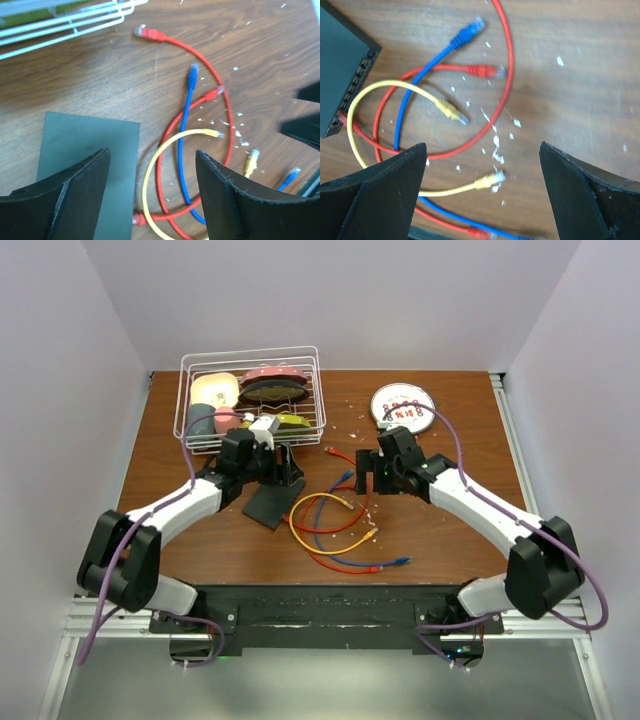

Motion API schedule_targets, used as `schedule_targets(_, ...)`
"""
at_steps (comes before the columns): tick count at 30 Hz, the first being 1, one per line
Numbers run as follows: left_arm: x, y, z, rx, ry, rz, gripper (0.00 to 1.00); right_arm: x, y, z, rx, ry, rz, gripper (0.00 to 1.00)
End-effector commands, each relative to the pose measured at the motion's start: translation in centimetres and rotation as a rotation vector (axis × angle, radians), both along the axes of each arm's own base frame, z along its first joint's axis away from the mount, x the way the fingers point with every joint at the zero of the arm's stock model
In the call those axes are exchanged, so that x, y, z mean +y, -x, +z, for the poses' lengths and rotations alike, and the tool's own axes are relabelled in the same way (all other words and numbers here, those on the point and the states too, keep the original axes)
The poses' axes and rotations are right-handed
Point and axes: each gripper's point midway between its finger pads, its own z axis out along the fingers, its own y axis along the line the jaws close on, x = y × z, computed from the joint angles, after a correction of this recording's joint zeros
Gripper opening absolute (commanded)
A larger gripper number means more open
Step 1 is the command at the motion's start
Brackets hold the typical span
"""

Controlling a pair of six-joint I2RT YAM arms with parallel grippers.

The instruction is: Insert the plug into the switch port

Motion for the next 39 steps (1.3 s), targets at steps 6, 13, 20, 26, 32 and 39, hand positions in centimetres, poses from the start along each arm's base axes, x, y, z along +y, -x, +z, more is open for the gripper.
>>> schedule_targets(6,-1.5,-0.7,0.1,-0.055,0.006,-0.089,0.73,-0.9,4.2,-2.3,0.147,-0.091,-0.172,0.86)
schedule_targets(13,-1.9,0.2,1.0,-0.079,0.046,-0.116,0.73,0.7,5.2,-4.9,0.278,-0.076,-0.169,0.82)
schedule_targets(20,-1.6,0.5,1.8,-0.112,0.046,-0.114,0.73,-1.1,8.3,-6.1,0.372,0.002,-0.198,0.72)
schedule_targets(26,-1.5,0.9,2.1,-0.125,0.053,-0.119,0.73,-0.1,9.6,-7.8,0.427,-0.036,-0.202,0.60)
schedule_targets(32,-1.2,1.5,2.5,-0.138,0.057,-0.115,0.73,1.2,9.5,-9.0,0.438,-0.069,-0.200,0.60)
schedule_targets(39,-0.7,2.1,2.8,-0.146,0.054,-0.108,0.73,2.6,8.4,-11.4,0.455,-0.077,-0.222,0.51)
